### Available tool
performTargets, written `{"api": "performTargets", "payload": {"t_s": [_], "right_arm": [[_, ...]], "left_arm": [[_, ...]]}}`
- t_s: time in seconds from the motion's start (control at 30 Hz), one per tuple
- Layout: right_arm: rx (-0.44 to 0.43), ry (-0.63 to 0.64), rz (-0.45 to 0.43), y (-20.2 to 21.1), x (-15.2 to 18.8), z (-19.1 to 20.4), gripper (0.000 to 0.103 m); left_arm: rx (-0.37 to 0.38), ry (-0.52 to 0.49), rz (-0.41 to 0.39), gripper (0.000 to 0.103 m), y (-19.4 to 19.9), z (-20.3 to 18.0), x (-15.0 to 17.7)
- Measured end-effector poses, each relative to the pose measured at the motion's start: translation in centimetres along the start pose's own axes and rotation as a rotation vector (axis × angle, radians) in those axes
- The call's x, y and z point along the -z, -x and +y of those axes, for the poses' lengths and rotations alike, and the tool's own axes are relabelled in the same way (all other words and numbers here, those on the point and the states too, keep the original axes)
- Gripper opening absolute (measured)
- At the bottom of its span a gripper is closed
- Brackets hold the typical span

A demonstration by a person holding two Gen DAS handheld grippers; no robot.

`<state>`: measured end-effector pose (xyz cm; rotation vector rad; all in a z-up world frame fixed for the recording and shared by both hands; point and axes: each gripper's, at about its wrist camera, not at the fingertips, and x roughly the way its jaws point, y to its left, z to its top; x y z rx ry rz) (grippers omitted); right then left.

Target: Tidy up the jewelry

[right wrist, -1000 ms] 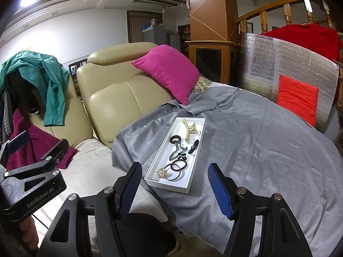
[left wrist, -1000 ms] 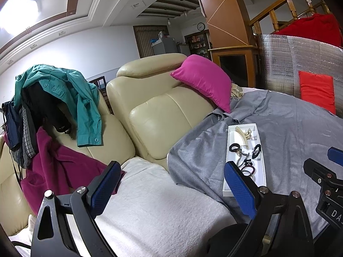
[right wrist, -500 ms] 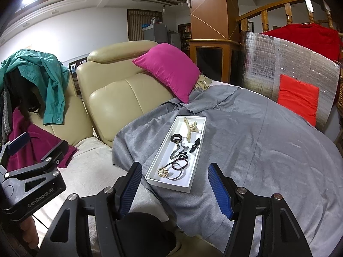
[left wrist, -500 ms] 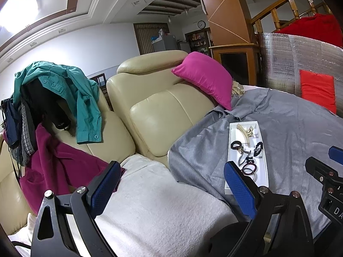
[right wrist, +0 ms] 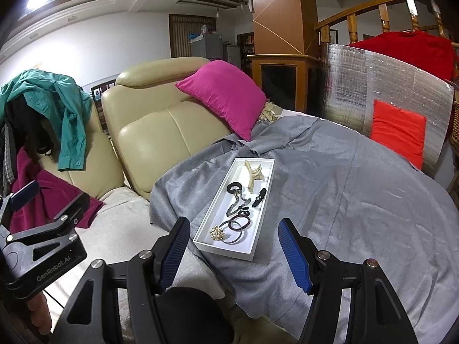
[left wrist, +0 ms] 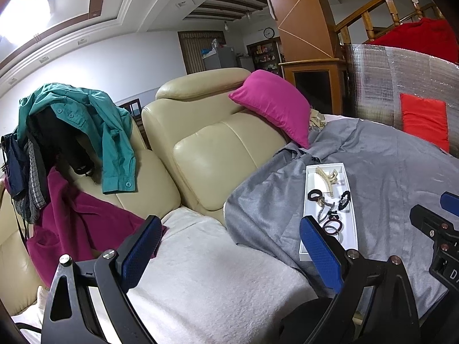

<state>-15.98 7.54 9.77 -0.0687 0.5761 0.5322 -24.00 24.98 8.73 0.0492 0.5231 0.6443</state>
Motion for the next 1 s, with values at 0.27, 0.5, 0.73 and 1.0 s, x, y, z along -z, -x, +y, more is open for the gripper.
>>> {"api": "performTargets", "payload": {"t_s": [0.27,0.5,0.73,1.0], "right_arm": [[0.018,-0.008,0.043,-2.4,0.5,0.0,0.068],[0.016,-0.002,0.067,-4.7,0.4,0.3,0.068],[0.017,0.002,0.082,-7.3,-0.8,0.3,0.068],[0.022,-0.031,0.082,-9.2,-1.9,-1.9,0.068]], "left_arm": [[0.006,-0.016,0.043,0.097,-2.0,-0.4,0.9],[0.006,-0.007,0.080,0.097,-4.3,-0.3,1.3],[0.016,-0.014,0.090,0.097,-6.2,-0.9,0.5],[0.081,-0.045,0.093,0.097,-8.5,-3.7,-0.9]]}}
